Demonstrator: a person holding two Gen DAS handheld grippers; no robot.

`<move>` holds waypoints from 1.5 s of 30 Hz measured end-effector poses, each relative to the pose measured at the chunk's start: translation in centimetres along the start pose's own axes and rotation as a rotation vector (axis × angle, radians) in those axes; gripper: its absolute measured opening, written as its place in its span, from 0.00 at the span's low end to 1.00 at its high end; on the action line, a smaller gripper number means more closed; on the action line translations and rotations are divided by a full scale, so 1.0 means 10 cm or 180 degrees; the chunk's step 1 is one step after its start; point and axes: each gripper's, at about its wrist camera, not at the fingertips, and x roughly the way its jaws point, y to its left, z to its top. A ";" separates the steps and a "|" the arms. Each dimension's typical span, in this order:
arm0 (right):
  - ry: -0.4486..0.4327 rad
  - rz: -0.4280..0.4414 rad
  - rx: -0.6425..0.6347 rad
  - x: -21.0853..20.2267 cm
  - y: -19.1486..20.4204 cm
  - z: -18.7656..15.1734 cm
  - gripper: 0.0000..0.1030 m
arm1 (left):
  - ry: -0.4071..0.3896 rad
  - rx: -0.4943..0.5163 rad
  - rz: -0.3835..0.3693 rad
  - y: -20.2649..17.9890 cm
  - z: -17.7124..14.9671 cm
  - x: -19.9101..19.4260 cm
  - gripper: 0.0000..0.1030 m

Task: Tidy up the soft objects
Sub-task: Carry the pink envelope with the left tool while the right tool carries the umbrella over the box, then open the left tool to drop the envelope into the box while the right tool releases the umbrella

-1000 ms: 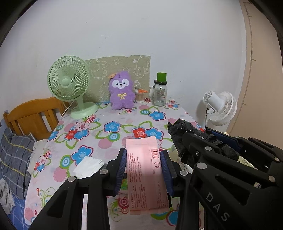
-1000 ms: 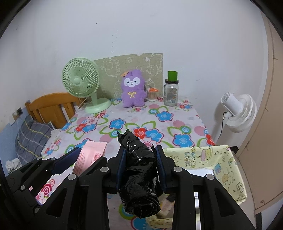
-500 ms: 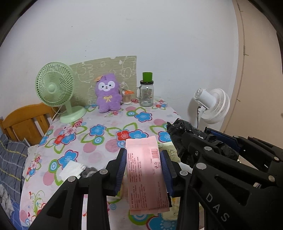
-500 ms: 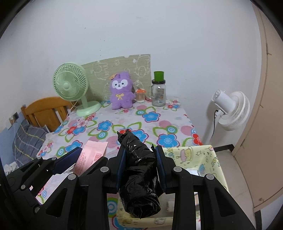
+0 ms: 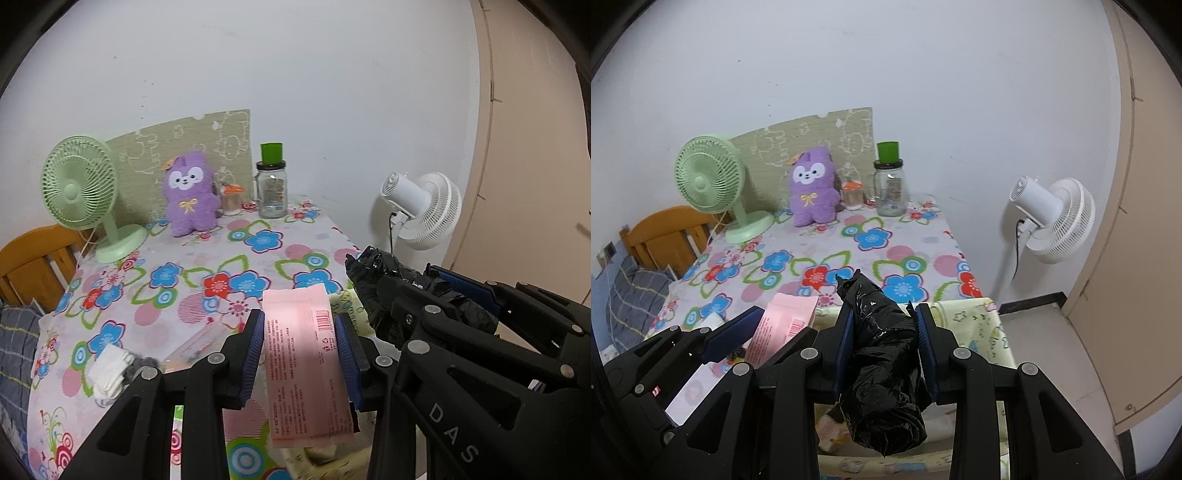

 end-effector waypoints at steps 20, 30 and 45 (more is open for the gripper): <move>0.0257 -0.0074 0.0213 0.35 -0.45 -0.13 0.35 | 0.0302 0.0120 -0.0130 -0.33 -0.04 0.46 0.64; 0.0261 -0.0064 0.0286 0.41 -0.39 -0.12 0.82 | 0.0336 0.0084 -0.0112 -0.23 -0.02 0.46 0.79; 0.0133 -0.0092 0.0233 0.16 0.00 -0.04 0.86 | 0.0142 0.0077 -0.0058 0.07 -0.01 0.11 0.89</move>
